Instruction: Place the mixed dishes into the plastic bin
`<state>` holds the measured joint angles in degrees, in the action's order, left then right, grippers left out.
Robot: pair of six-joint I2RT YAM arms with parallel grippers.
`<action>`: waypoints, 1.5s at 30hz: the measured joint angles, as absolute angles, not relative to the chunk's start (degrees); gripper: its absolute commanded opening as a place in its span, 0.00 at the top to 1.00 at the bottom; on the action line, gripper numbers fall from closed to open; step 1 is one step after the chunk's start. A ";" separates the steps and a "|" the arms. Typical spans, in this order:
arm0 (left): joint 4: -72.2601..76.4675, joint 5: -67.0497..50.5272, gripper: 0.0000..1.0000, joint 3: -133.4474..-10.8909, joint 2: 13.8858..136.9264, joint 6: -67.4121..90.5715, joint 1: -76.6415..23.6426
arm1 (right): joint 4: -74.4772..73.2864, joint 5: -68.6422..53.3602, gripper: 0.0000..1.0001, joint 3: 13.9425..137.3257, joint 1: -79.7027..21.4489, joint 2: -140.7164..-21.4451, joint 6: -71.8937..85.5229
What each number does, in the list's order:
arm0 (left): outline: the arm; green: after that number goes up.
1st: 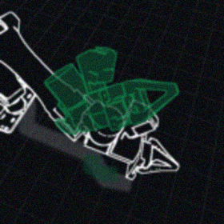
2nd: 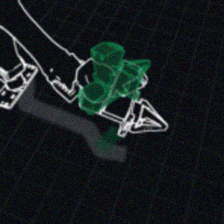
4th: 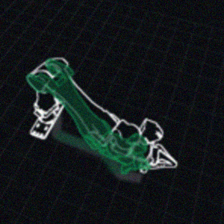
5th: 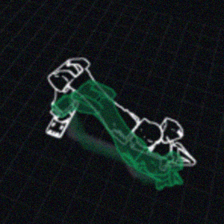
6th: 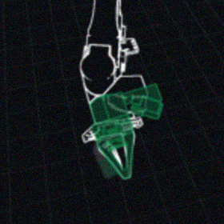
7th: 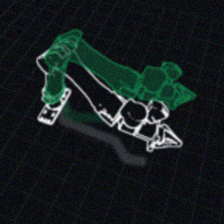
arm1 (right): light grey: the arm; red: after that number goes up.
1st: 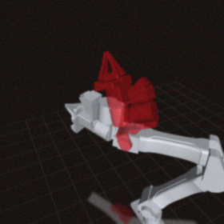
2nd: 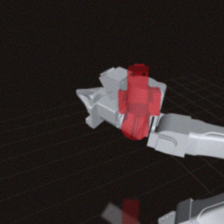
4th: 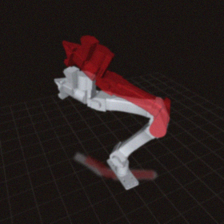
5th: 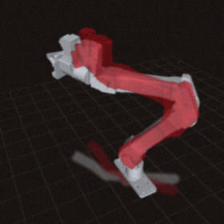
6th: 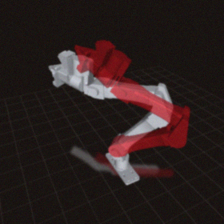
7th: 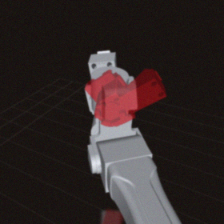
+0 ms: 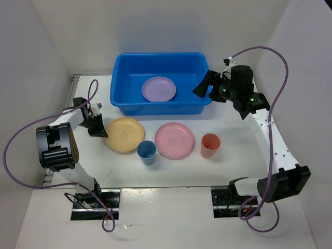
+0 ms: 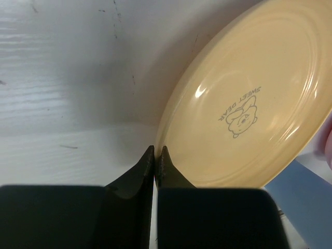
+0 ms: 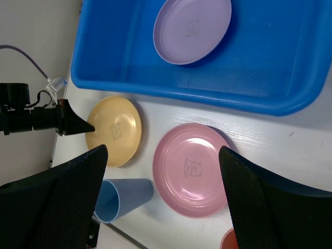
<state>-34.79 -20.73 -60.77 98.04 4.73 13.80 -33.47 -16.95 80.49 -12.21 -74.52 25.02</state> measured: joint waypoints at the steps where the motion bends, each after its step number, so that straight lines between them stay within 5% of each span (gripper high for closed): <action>1: -35.11 -20.36 1.00 -60.80 97.49 4.73 13.65 | -33.58 -16.99 0.08 80.90 -12.21 -74.50 25.04; 26: -50.83 -6.92 1.00 -72.20 81.87 4.95 3.51 | -37.30 -17.17 0.08 92.38 -17.54 -77.52 25.85; 36: -56.66 -6.42 1.00 -93.97 78.98 7.09 1.65 | -38.33 -13.41 0.08 93.32 -18.41 -77.23 26.33; 45: -50.04 -11.90 1.00 -119.48 98.85 12.80 -5.26 | -38.17 -8.88 0.08 93.38 -18.50 -75.75 27.62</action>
